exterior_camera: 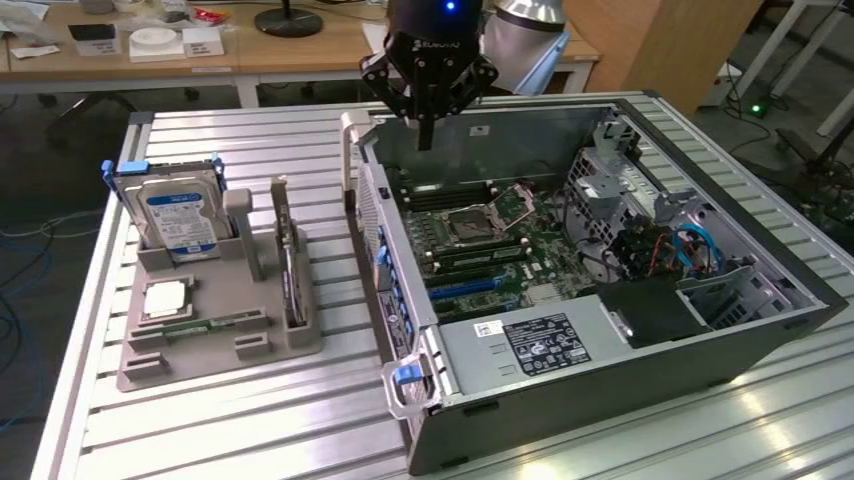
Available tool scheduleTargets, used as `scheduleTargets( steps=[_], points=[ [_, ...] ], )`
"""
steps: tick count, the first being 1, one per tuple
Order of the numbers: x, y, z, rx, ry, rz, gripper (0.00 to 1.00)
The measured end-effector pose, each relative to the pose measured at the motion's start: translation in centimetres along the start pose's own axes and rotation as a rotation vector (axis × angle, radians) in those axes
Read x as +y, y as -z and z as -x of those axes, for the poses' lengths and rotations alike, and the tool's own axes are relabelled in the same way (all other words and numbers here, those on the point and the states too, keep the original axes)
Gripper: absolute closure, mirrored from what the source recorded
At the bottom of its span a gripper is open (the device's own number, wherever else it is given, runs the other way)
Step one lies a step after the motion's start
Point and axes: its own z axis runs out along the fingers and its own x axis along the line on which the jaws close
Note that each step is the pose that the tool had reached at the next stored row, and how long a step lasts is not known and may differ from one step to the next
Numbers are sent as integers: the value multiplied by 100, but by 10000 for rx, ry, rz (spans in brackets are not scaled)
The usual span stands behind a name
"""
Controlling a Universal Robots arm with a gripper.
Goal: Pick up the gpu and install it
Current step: 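Reach for the gpu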
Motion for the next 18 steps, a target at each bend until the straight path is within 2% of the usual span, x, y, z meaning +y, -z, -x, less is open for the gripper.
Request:
scheduleTargets(
  steps=[13, 15, 18],
  points=[
    [-14, -6, -146, 3, 0, 0, 89],
    [-22, -9, -224, 5, 0, -1, 89],
    [-25, -12, -262, 7, -1, -1, 89]
  ],
)
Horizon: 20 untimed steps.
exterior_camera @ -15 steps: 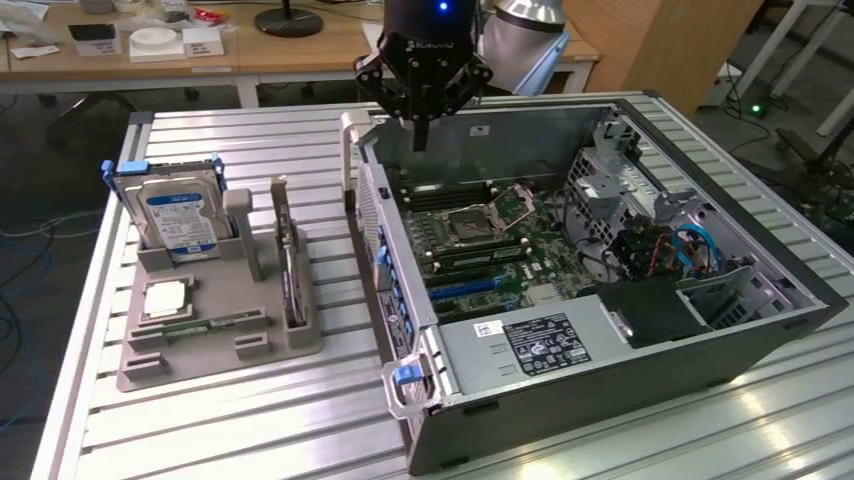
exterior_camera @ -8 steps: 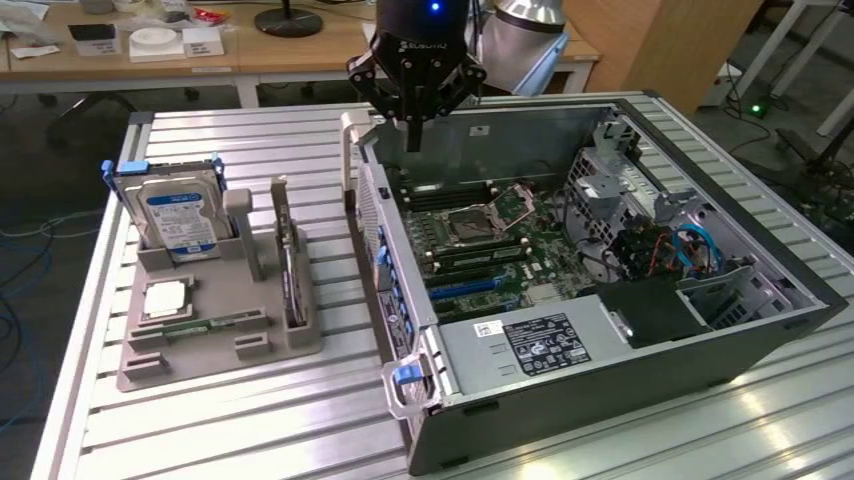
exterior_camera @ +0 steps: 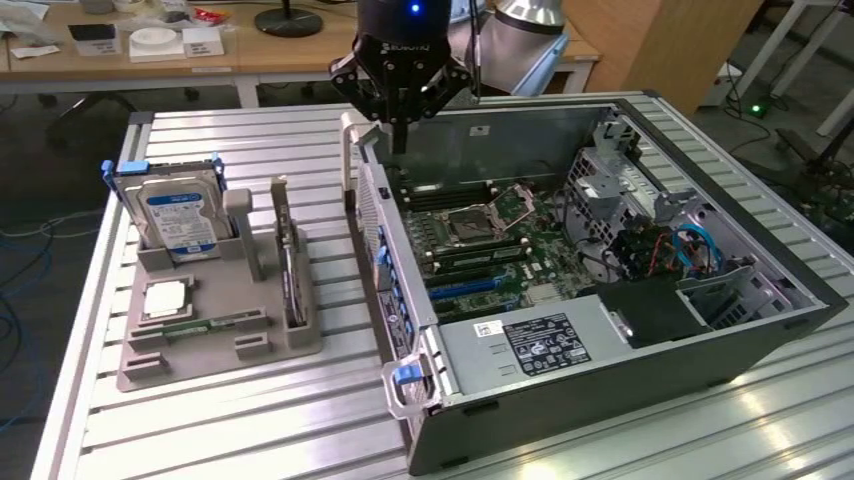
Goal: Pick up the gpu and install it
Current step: 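Reach for the gpu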
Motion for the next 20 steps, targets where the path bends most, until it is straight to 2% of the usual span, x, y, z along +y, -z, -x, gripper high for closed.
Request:
scheduleTargets(
  steps=[20],
  points=[
    [-24, -12, -278, 10, 0, -1, 89]
  ],
)
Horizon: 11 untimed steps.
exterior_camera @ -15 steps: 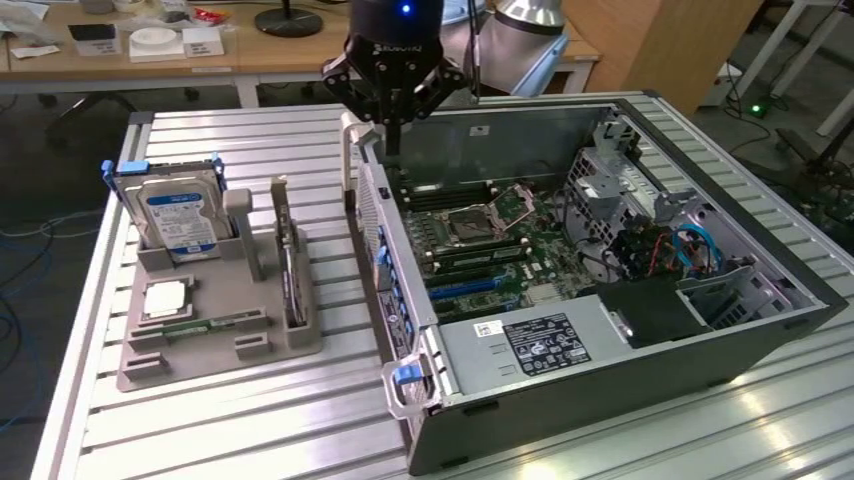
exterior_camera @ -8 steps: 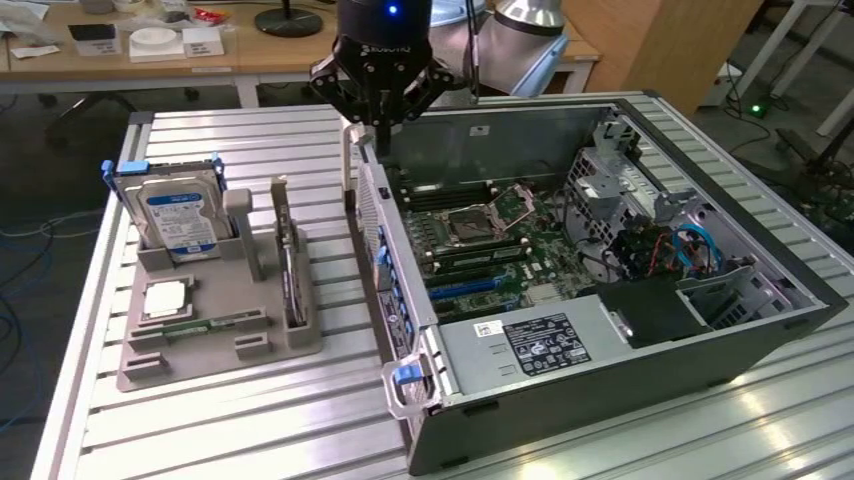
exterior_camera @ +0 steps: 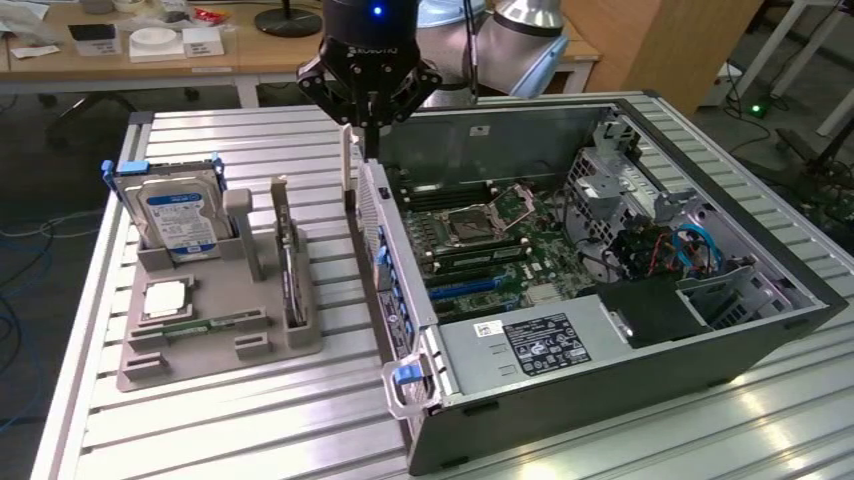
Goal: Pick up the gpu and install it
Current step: 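Reach for the gpu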
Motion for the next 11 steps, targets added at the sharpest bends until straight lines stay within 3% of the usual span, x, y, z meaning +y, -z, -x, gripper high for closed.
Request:
scheduleTargets(
  steps=[11],
  points=[
    [-13, -5, -134, 5, -1, -1, 89]
  ],
)
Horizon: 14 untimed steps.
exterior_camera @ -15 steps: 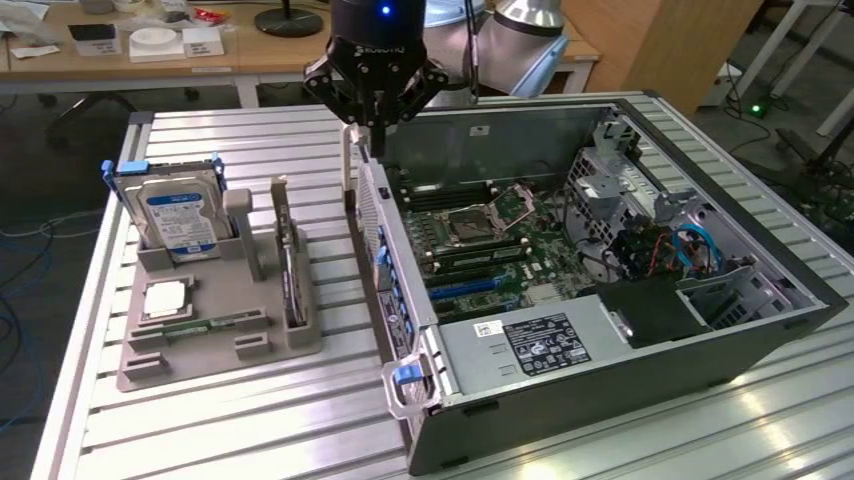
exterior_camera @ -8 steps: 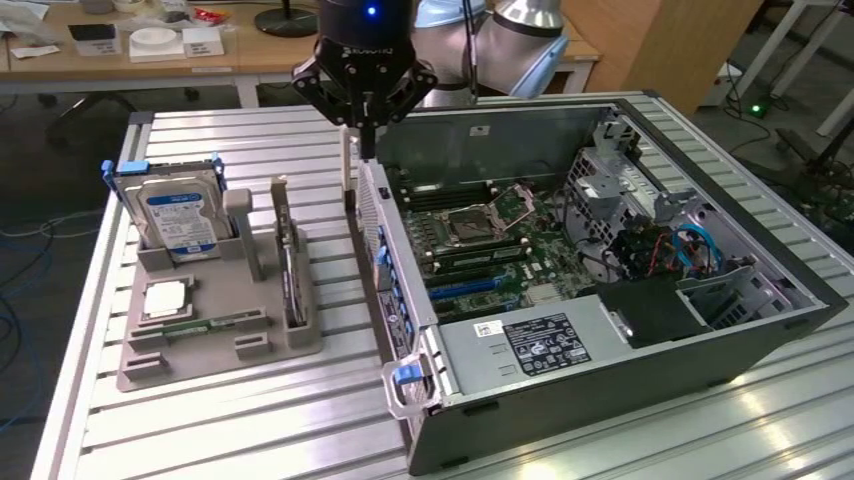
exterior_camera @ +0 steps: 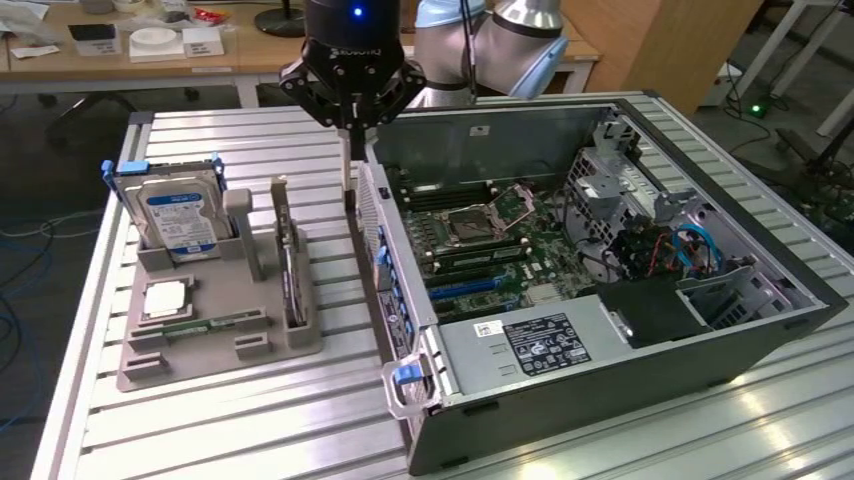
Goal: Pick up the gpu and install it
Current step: 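Reach for the gpu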
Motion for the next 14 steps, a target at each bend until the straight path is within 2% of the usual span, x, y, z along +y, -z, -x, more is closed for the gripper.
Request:
scheduleTargets(
  steps=[14],
  points=[
    [-17, -8, -146, 11, 1, 0, 89]
  ],
)
